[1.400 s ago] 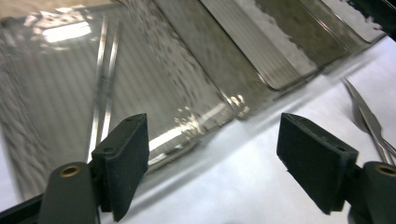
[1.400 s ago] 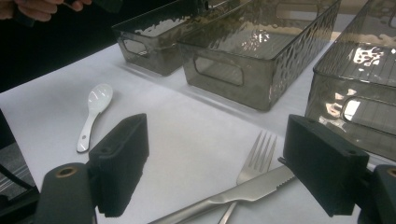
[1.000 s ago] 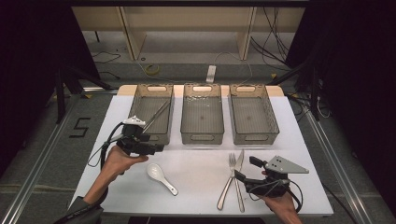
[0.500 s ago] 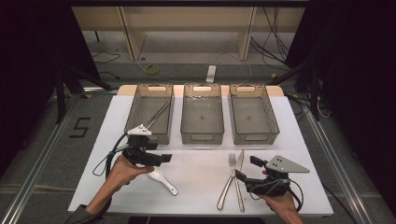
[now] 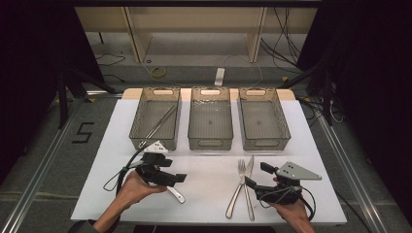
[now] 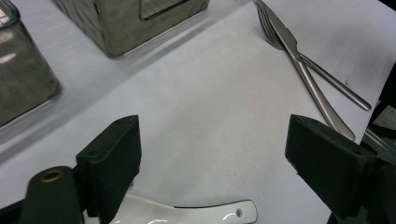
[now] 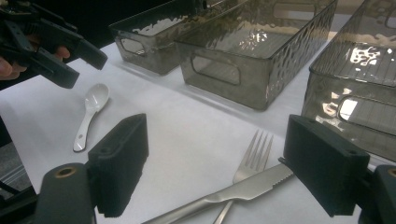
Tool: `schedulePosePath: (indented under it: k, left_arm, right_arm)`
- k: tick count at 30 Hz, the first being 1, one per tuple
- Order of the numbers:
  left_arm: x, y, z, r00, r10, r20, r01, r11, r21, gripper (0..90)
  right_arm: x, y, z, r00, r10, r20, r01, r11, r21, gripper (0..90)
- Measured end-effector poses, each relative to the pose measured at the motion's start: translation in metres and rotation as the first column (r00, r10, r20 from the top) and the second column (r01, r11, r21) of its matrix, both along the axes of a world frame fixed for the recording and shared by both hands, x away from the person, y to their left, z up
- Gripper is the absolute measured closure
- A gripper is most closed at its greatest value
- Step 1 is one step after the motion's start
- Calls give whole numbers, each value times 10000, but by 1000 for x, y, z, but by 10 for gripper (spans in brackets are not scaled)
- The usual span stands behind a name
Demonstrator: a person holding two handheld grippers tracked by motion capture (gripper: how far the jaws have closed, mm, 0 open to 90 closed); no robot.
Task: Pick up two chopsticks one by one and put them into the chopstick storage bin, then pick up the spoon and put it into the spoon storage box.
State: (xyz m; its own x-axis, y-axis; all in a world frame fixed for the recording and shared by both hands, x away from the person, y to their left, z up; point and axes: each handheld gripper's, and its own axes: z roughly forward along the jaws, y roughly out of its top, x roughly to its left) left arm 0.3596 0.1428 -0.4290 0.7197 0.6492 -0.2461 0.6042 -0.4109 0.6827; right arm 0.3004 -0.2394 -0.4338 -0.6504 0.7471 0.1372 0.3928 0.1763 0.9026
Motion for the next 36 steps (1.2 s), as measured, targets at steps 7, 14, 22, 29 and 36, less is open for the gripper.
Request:
schedulePosePath:
  k: [7,14,22,29,36]
  left_arm:
    - [-3,-7,-7,9988,-398,-283,406,9988,277,270]
    - [-8,-14,-15,9930,-916,-747,964,9933,635,566]
    - [-12,-25,-26,9817,-1506,-1165,1659,9770,1343,835]
    - [-12,-28,-34,9789,-1478,-1412,1730,9670,1868,885]
    - [-10,-27,-36,9725,-1626,-1666,1961,9578,2102,887]
  right_arm:
    - [-1,0,0,10000,17,61,-17,10000,-38,230]
    - [-1,-2,1,10000,-26,42,26,10000,-33,231]
    - [-3,1,2,9999,30,120,-29,9999,-117,232]
    - [-3,2,2,10000,50,71,-49,9999,-129,232]
    - [-3,3,1,10000,65,61,-65,9999,-125,232]
